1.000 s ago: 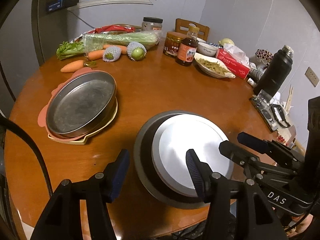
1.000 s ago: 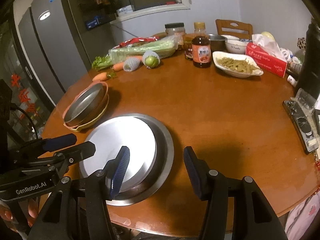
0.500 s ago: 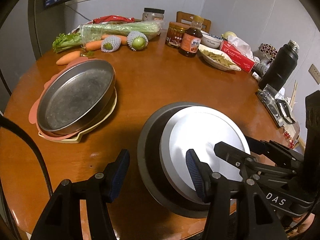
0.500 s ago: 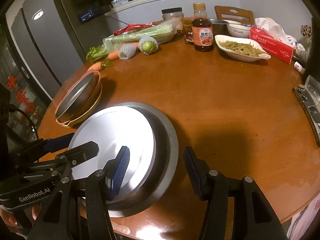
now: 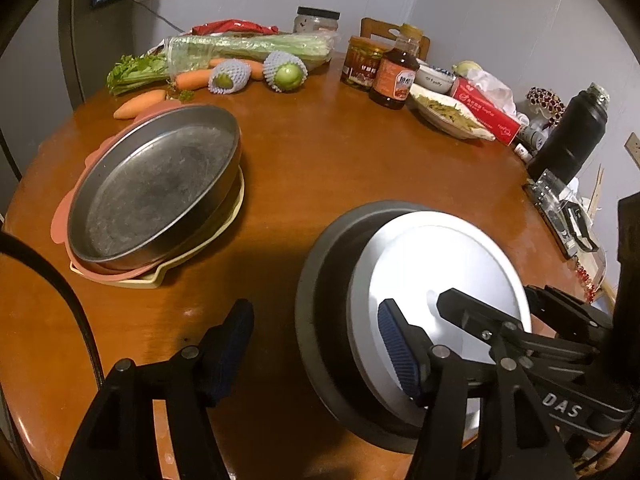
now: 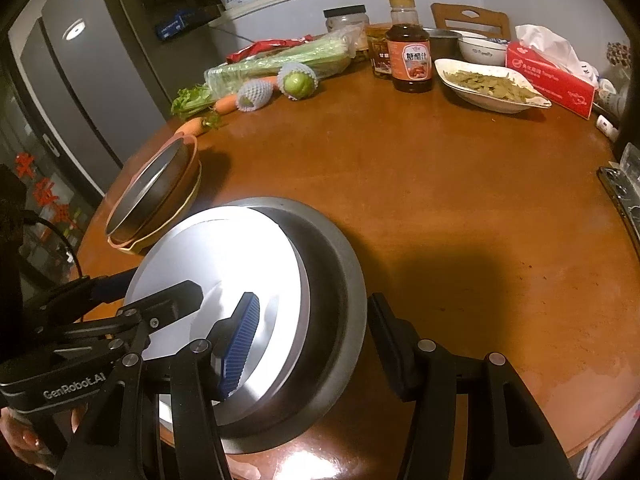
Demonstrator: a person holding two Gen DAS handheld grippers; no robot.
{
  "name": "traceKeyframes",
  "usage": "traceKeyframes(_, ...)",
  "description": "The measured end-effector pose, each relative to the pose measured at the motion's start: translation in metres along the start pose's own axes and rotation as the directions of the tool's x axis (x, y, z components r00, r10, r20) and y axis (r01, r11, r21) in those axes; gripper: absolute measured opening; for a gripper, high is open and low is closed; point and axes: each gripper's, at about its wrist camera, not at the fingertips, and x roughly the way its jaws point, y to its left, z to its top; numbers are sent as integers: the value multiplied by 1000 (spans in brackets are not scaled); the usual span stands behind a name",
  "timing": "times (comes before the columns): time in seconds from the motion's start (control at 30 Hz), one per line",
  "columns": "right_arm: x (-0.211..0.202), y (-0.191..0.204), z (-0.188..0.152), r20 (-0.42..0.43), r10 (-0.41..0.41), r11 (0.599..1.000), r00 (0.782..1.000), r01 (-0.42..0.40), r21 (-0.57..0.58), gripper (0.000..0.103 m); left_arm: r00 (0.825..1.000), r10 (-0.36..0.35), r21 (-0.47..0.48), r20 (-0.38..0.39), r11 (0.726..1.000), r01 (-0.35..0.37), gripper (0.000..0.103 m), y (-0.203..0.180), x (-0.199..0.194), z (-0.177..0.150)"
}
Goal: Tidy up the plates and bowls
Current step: 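Lift the steel bowl with its plates and tilt it up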
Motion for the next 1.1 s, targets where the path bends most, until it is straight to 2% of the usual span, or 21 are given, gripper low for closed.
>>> traceKeyframes(0.47, 1, 3, -2, 6, 33, 999, 999, -33, -17, 57, 1000, -27, -22, -6, 999, 26, 63, 1, 5, -1)
traceKeyframes(0.73, -3, 3, -4, 15, 41, 999, 999, -41, -27, 53, 999, -52, -19, -15, 998, 52, 56, -3, 5, -4)
traceKeyframes(0.9, -6, 4, -5, 37, 37, 999, 999, -36, -31, 47, 997, -76, -13, -18, 997, 76, 46, -9, 5, -5)
traceKeyframes(1.1, -9, 3, -5, 44, 37, 999, 998, -35, -31, 45, 997, -72, -13, -15, 997, 72, 46, -10, 4, -5)
